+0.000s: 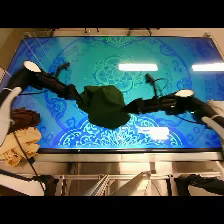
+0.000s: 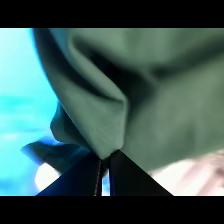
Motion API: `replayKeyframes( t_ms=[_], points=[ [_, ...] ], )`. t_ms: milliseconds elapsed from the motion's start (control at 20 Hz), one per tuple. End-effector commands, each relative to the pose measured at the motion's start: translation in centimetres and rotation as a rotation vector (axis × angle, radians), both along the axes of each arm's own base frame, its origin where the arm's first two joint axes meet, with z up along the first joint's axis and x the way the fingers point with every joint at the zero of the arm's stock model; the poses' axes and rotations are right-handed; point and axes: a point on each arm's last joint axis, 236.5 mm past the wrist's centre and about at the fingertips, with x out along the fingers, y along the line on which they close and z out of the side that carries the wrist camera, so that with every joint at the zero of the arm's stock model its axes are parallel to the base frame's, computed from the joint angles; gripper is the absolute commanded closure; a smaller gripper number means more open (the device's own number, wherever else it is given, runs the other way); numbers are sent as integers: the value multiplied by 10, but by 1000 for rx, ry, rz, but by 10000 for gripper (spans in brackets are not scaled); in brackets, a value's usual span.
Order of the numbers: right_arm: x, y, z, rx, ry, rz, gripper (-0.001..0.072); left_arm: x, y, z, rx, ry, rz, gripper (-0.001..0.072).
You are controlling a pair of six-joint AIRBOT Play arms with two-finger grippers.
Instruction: Fold the shirts.
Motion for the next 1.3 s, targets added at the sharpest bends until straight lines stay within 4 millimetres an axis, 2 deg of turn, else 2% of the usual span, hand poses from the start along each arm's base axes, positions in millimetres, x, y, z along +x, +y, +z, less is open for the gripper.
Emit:
replayKeyframes(
  t_ms=[0,50,150,200,250,300,350,400,450,500,600,700,750,800,850,900,950,1000,1050,1150,1250],
  points=[
    [-9,-53,142,312,-195,-68,690,-21,-13,153,-273,-248,10,704],
    [-15,-74,192,426,-286,-108,690,-36,-14,202,-322,-359,17,686],
    [-37,-113,276,634,-461,-194,690,-69,-15,273,-361,-554,23,685],
    [-50,-127,303,686,-533,-231,690,-88,-15,302,-353,-667,27,684],
    [-61,-133,315,689,-585,-249,690,-102,-14,325,-327,-766,46,684],
    [-70,-134,319,665,-623,-255,690,-114,-10,343,-287,-859,79,682],
    [-74,-131,317,622,-646,-262,690,-120,-4,353,-235,-928,114,681],
    [-66,-129,309,555,-647,-297,690,-122,5,357,-169,-974,151,681],
    [-48,-127,293,463,-632,-352,689,-120,14,350,-108,-971,177,680],
    [-23,-129,269,344,-609,-421,690,-116,20,339,-71,-932,187,680],
    [23,-140,216,127,-556,-530,690,-102,26,304,-60,-808,173,679],
    [59,-145,166,2,-480,-570,690,-75,30,254,-85,-649,183,679],
    [78,-143,142,-28,-455,-576,689,-62,30,220,-95,-562,176,679],
    [95,-140,120,-53,-440,-585,649,-51,28,189,-106,-483,165,678],
    [114,-140,96,-86,-419,-611,429,-39,29,158,-110,-419,167,671],
    [131,-143,71,-119,-378,-635,257,-24,33,126,-104,-353,190,473],
    [142,-146,54,-128,-341,-637,252,-11,37,102,-104,-301,213,343],
    [146,-151,44,-125,-314,-627,253,1,43,83,-110,-252,227,214],
    [144,-159,41,-110,-297,-608,254,9,48,71,-120,-207,227,-8],
    [125,-180,35,-112,-248,-556,256,11,53,56,-147,-117,183,-8],
    [91,-209,0,-242,-116,-481,374,7,52,47,-164,-48,125,-8]
  ],
)
